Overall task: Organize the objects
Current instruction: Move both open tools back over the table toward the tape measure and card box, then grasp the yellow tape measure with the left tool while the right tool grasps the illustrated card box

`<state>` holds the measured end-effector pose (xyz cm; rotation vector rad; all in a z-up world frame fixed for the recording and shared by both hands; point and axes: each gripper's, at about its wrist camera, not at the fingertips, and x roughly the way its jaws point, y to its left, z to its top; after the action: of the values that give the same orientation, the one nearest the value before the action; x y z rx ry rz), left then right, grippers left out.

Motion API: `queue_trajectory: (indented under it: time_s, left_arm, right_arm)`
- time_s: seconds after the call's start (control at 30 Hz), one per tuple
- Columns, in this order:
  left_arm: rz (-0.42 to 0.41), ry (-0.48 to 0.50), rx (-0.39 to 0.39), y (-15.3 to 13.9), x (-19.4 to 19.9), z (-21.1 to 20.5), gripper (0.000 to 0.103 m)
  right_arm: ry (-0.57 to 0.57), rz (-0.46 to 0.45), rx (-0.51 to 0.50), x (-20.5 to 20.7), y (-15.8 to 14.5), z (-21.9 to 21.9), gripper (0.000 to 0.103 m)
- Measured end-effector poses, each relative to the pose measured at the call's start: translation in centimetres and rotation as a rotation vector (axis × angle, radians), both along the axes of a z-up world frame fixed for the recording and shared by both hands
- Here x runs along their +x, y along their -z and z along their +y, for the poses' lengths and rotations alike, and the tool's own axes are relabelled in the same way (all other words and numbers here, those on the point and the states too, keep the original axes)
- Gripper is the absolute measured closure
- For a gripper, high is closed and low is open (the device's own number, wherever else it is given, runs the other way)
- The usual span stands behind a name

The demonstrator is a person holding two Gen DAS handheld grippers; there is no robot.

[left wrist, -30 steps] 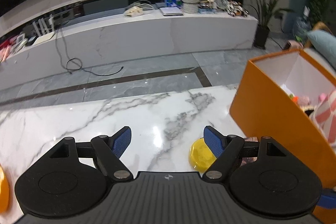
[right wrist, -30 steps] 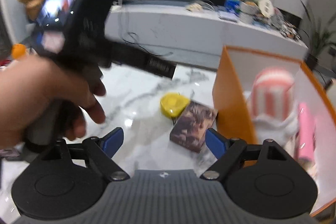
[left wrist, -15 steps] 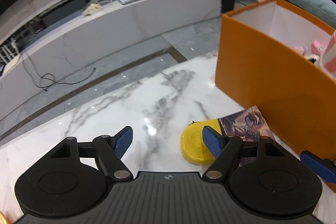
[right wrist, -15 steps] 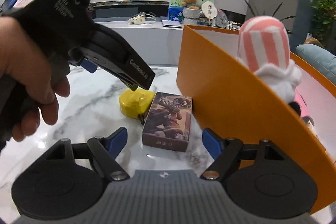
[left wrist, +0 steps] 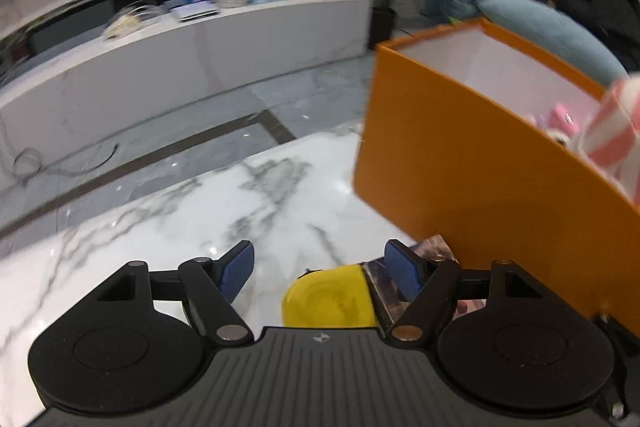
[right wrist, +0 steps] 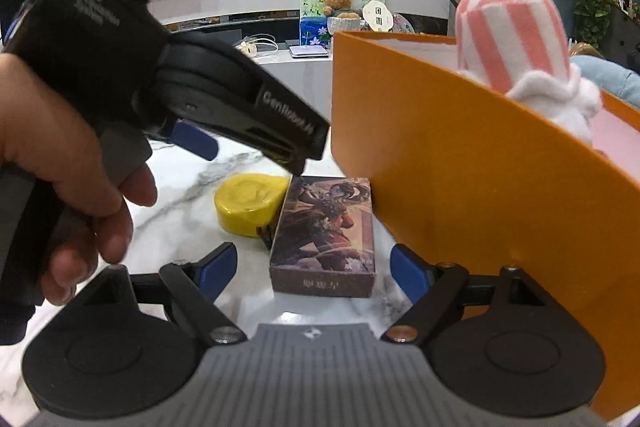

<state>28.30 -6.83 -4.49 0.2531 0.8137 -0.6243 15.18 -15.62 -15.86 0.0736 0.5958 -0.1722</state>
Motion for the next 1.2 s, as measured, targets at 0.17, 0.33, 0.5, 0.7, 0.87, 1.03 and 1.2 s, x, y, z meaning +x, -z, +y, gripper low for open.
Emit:
queue_trajectory:
  time_s: [0.17, 0.33, 0.5, 0.7, 0.87, 1.03, 1.2]
  left_arm:
    - [0.035, 0.102, -0.018, 0.3, 0.9, -0.5, 0.028]
    - [0.15, 0.092, -0.109, 1.1, 1.6, 0.2, 0.03]
    - [0.211, 0.044, -0.164, 1.4, 0.8, 2.2, 0.03]
    - [0.221, -0.001, -0.168, 1.3, -3.1, 4.8, 0.03]
    - [0.225, -0.069, -0.187, 1.4, -8.8, 7.5, 0.028]
    - [0.238, -0.04, -0.157, 1.3, -15.2, 9.0, 0.021]
    - [0.275, -0.053, -0.093, 0.6, -19.2, 9.2, 0.017]
  right_arm:
    - [0.0, 0.034, 0.014, 0.7, 0.5, -0.5, 0.032]
    - [-0.026, 0.047, -0.015, 0.9, 0.7, -0.3, 0.042]
    - [-0.074, 0.054, -0.025, 0.2, 0.5, -0.4, 0.042]
    - [-0.181, 0.079, -0.036, -2.4, 0.4, 0.4, 0.042]
    - [-0.319, 0.122, -0.049, -6.0, 0.4, 0.5, 0.042]
    - [-0.482, 0.227, -0.065, -9.8, -0.5, 0.8, 0.043]
    - [-0.629, 0.314, -0.105, -12.9, -1.3, 0.5, 0.042]
